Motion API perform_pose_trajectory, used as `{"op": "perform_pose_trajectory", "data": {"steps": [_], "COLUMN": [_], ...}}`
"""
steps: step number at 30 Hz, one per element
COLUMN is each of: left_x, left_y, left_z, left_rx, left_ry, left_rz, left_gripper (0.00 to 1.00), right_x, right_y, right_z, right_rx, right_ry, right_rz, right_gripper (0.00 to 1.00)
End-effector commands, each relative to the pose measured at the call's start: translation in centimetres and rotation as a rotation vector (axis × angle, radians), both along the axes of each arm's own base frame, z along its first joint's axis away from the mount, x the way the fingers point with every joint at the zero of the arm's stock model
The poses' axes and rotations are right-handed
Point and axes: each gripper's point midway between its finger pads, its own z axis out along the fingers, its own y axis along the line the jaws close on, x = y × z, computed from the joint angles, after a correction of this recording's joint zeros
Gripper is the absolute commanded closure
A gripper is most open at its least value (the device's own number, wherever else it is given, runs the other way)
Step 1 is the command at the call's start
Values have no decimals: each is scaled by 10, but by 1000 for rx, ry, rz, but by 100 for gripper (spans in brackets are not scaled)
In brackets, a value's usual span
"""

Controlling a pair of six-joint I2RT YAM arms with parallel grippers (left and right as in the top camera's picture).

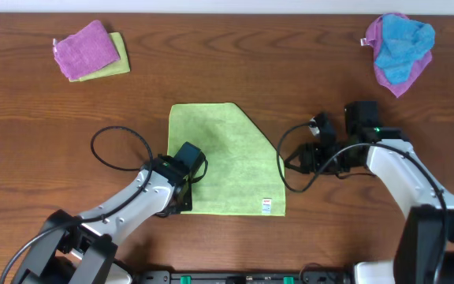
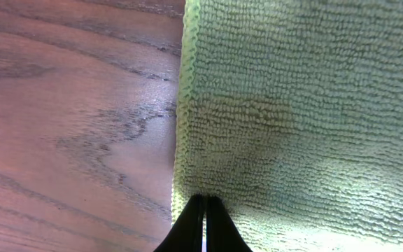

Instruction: Fold the cloth

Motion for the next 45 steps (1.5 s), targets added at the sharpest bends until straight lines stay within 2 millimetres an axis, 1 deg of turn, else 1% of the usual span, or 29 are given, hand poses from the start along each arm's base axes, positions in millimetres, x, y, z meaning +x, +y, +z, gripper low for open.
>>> {"op": "perform_pose_trajectory", "data": {"steps": [1,5,10,17,21,26,29,32,36,40,45], "left_x": [4,4,4,2,2,2,2,2,2,2,2], "left_y": [4,4,4,1,1,0,0,0,0,0,0], "left_z": [-1,-1,-1,-1,-2,-2,-2,-2,-2,-2,-2], "left_rx": [23,23,23,7,4,0,0,0,0,0,0], "left_ry": [-9,-9,-8,1,2,2,2,2,2,2,2], "left_rz": [0,0,0,1,1,2,2,2,2,2,1], "left_gripper": [94,94,94,94,94,94,94,94,94,94,94], "right_x": [-2,-3,-8,-6,-2,-5,-2,8,28,53,80], "right_y": [13,16,21,29,39,53,61,67,73,80,89], "right_z": [-4,-15,-28,-40,-44,-53,-58,-60,-56,-44,-28], "right_rx": [82,108,156,196,214,212,216,226,245,294,338], "right_ry": [29,71,138,153,158,172,167,136,64,-21,-142], "right_rz": [18,19,21,33,34,60,64,59,34,0,-15], "right_gripper": [40,39,39,37,34,32,32,31,28,26,23]}}
